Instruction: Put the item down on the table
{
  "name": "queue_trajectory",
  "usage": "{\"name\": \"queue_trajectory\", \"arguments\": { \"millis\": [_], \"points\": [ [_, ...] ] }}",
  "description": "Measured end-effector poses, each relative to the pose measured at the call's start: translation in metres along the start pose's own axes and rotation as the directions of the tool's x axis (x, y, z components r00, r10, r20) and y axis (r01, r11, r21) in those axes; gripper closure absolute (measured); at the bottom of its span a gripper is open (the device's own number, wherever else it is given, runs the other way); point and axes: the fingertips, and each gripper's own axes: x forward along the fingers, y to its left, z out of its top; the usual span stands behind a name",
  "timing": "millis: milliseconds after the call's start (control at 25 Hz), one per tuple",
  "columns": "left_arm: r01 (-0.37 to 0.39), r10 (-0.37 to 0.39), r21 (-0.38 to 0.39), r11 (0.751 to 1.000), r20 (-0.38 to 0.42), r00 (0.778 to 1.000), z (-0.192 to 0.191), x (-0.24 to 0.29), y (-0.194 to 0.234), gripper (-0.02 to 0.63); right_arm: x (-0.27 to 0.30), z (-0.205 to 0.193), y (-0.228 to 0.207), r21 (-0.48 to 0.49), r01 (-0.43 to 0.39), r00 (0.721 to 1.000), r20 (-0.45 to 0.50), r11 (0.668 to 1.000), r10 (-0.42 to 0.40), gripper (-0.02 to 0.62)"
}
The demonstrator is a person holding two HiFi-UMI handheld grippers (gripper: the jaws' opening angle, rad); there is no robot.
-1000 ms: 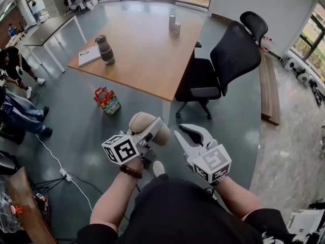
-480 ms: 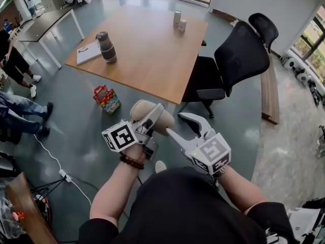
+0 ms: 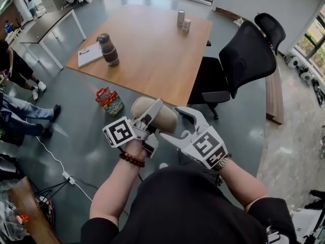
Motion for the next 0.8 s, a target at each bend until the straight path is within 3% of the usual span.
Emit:
{"name": "queue_trajectory", "arguments": {
  "millis": [240,800],
  "points": [
    [0.059,-0.058,-0.095,0.994,0.015,0.998,0.007,0.021,-0.003,0.239,0.023,-0.007,-0.023,0.007,-0.039,0.999,-0.036,0.999,0.039,0.238],
    [0.036,-0.033,-0.131,0.991,0.027,0.999,0.028,0.085,0.026,0.241,0.055,-0.021,-0.097,0.075,-0.12,0.99,-0.062,0.99,0.125,0.241]
  ]
}}
